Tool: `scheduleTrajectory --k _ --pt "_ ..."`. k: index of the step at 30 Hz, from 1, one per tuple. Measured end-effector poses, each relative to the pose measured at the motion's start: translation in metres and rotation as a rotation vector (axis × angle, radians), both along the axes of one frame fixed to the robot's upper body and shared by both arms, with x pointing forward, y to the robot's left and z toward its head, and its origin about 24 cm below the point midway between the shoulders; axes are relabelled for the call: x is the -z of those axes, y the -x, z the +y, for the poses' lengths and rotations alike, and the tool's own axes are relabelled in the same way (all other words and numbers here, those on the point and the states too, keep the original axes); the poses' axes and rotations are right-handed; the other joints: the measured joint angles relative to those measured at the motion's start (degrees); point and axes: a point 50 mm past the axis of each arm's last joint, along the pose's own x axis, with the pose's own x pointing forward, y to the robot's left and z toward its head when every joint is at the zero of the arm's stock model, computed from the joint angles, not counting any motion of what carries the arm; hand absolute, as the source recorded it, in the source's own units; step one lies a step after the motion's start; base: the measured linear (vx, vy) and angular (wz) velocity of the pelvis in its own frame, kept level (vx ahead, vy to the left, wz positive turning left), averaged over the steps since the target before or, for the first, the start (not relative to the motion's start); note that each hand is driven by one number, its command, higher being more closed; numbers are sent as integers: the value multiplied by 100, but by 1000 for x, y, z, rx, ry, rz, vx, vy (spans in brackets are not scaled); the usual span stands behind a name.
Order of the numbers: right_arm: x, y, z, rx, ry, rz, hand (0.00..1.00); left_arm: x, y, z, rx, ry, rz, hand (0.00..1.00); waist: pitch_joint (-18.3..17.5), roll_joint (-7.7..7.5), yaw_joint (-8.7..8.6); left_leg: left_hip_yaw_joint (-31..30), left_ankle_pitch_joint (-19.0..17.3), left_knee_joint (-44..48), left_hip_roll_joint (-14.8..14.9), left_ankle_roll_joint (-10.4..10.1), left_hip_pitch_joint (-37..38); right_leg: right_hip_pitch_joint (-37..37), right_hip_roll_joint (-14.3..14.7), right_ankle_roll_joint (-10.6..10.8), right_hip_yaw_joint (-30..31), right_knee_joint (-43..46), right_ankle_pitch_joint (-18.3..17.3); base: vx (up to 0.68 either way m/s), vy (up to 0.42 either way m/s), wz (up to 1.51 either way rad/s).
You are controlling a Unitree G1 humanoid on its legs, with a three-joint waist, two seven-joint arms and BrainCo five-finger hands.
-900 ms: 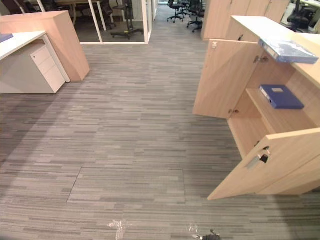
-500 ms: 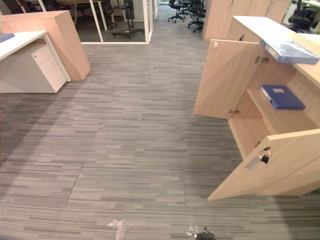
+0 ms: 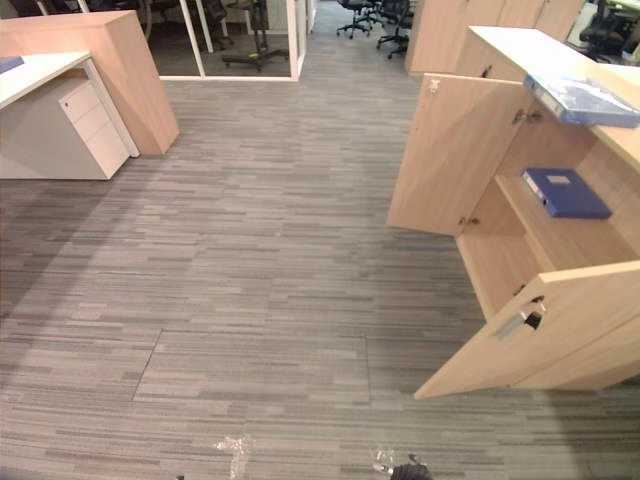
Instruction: Walk over to the cabinet, pick up the folder, carry it to the office cabinet, place the folder inside the office cabinet, then close the office cabinet door
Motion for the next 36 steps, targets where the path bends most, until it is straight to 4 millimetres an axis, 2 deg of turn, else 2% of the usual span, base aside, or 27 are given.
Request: scheduleTrajectory --k 12,17,19,20,21,22,23,24,25,27,29,30,31,32,33,34,36 --pt "0 -1 2 1 -1 -2 0 -1 -1 2 3 -6 -12 0 30 -48 7 -22 3 -11 -3 5 -1 0 -4 12 -25 -1 -10 0 0 0" --pt "0 -1 5 -2 -7 -5 0 -2 -3 3 -8 -18 -23 0 56 -80 13 -159 -79 216 -52 21 -136 15 -65 58 -235 73 -102 8 -4 18" --pt "-3 -11 4 -4 2 -46 0 -7 -14 4 -39 -30 -82 0 402 -73 9 -154 -517 1241 -60 -69 -507 -66 -171 42 -355 588 -447 -25 23 29" --pt "-4 -13 4 -9 5 -57 0 -9 -16 5 -54 -34 -99 0 460 -84 16 -98 -627 1609 -51 -169 -654 -135 -215 -26 -366 795 -628 -81 48 19" --pt "-6 -19 6 -42 12 -80 0 -12 -18 7 -107 -40 -135 0 541 -124 61 175 -785 2581 -17 -359 -1132 -251 -332 -71 -458 1134 -822 -75 50 8" --pt "-7 -21 7 -53 15 -87 0 -14 -20 8 -135 -44 -155 0 602 -144 71 312 -778 3152 9 -360 -1384 -270 -402 -71 -463 1281 -895 -67 63 2" --pt "-8 -23 7 -74 23 -96 0 -16 -19 10 -183 -51 -180 0 643 -140 80 607 -727 4269 187 -268 -1886 -267 -467 -64 -450 1498 -1027 -6 71 0" --pt "-8 -24 8 -86 25 -95 0 -17 -17 11 -211 -59 -187 0 663 -158 109 829 -941 5050 456 -61 -2208 -171 -539 -26 -441 1626 -1129 58 100 0" --pt "-8 -24 9 -91 27 -92 0 -18 -17 11 -220 -60 -191 0 668 -168 123 873 -1040 5220 566 -37 -2311 -116 -599 22 -432 1642 -1166 101 105 -2" --pt "-9 -26 10 -105 33 -96 0 -19 -17 9 -250 -67 -206 0 663 -178 177 985 -1146 4900 792 -87 -2554 -38 -856 160 -323 1653 -1218 157 189 -10" --pt "-9 -25 10 -94 32 -98 0 -19 -14 8 -290 -76 -207 0 643 -171 185 924 -983 3460 866 -201 -2566 7 -1152 501 -304 1614 -1307 258 321 -6" --pt "-9 -25 9 -89 32 -98 0 -19 -13 8 -295 -78 -206 0 635 -165 186 883 -919 3062 871 -222 -2530 20 -1212 598 -302 1608 -1342 316 377 -7" --pt "-8 -23 8 -79 36 -93 0 -18 -10 7 -309 -84 -199 0 563 -87 209 926 -264 2404 928 -232 -2365 102 -1313 827 -290 1568 -1413 366 423 -9" --pt "-7 -19 12 -63 25 -81 0 -19 -10 12 -315 -101 -197 0 531 -223 216 1128 -83 2423 821 -159 -2336 207 -1452 940 -324 1468 -1398 403 435 -18" --pt "-6 -19 17 -56 12 -84 0 -20 -12 14 -318 -115 -205 0 481 -283 260 1242 -174 2408 741 -96 -2306 233 -1517 914 -344 1383 -1380 491 441 -32" --pt "-7 -24 22 -49 1 -95 0 -21 -15 14 -319 -123 -213 0 452 -285 325 1364 -307 2421 668 -29 -2214 272 -1531 828 -338 1314 -1173 396 299 -36" --pt "-7 -27 29 -16 -23 -107 0 -21 -17 13 -308 -129 -216 0 388 -295 367 1623 -448 2420 500 141 -2010 383 -1628 852 -477 1129 -772 359 242 -45"
